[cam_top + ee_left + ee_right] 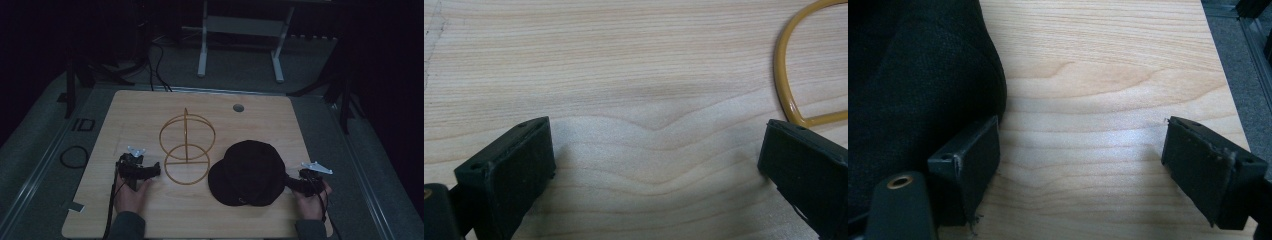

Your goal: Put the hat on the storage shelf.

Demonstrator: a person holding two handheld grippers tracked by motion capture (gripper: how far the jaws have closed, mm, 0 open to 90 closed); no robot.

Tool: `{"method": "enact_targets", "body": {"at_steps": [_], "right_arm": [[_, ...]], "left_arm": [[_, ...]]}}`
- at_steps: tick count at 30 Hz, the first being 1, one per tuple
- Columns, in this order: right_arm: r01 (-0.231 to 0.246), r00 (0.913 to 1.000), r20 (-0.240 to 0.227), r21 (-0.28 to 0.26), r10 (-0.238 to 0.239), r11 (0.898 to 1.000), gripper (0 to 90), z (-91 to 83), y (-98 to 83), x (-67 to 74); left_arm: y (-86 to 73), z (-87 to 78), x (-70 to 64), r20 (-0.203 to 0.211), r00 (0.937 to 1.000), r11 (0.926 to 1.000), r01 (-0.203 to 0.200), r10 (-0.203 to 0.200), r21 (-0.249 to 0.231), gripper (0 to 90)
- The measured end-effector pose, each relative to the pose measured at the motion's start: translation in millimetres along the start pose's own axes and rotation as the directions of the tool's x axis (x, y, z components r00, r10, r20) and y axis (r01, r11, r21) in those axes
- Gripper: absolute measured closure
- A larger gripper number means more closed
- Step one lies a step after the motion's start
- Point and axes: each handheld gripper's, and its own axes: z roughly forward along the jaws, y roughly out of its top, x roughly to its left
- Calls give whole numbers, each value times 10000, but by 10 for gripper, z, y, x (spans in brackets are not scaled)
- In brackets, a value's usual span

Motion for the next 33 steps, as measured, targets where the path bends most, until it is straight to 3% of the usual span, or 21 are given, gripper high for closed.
{"method": "enact_targets", "body": {"at_steps": [10,17,22,23,33], "right_arm": [[-15,10000,-2,96,15,10000,164,-8,6,1],[153,9998,-148,673,-143,9976,190,-44,45,1],[475,9981,-443,941,-435,9944,274,-84,64,-18],[639,9967,-566,1070,-581,9922,333,-113,70,-29],[1170,9858,-1379,1534,-960,9812,372,-247,125,-29]], "left_arm": [[-1,0,0,0,10000,10000,1,-1,-1,12],[0,0,-1,-1,10000,10000,1,-1,0,12],[0,0,-1,-1,10000,10000,1,-1,-1,12],[0,0,-1,-2,10000,10000,1,-1,1,12],[0,0,-1,-1,10000,10000,0,0,-1,12]]}}
